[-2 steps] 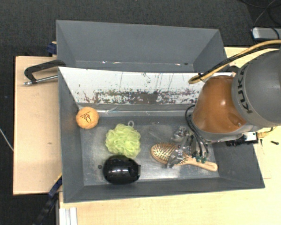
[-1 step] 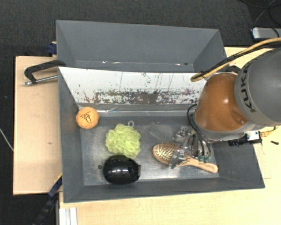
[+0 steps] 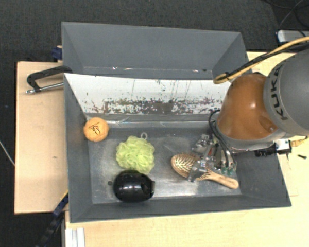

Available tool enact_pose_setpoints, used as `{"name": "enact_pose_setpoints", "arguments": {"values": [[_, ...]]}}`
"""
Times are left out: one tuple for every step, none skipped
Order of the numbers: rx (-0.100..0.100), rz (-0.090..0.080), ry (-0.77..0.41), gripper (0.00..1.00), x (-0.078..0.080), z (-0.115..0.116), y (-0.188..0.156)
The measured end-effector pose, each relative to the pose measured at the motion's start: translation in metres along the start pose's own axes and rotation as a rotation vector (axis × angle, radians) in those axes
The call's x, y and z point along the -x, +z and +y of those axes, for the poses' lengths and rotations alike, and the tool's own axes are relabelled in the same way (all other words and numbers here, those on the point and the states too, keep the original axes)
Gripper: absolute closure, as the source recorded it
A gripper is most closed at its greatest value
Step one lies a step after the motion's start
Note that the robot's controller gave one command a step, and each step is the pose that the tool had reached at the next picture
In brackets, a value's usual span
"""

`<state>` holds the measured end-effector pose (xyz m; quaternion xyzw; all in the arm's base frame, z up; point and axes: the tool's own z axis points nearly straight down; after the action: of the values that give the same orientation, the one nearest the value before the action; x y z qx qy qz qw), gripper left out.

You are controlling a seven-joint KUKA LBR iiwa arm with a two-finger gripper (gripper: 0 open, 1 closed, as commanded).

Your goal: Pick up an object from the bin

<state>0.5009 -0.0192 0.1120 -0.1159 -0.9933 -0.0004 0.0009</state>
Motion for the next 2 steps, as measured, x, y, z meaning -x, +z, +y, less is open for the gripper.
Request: {"name": "enact_pose_setpoints", "arguments": {"values": [[0.001,-0.004,0.0,1.0,0.001,0.0,-0.018],[0.001,-0.008,0.0,1.0,0.002,0.0,-0.031]]}}
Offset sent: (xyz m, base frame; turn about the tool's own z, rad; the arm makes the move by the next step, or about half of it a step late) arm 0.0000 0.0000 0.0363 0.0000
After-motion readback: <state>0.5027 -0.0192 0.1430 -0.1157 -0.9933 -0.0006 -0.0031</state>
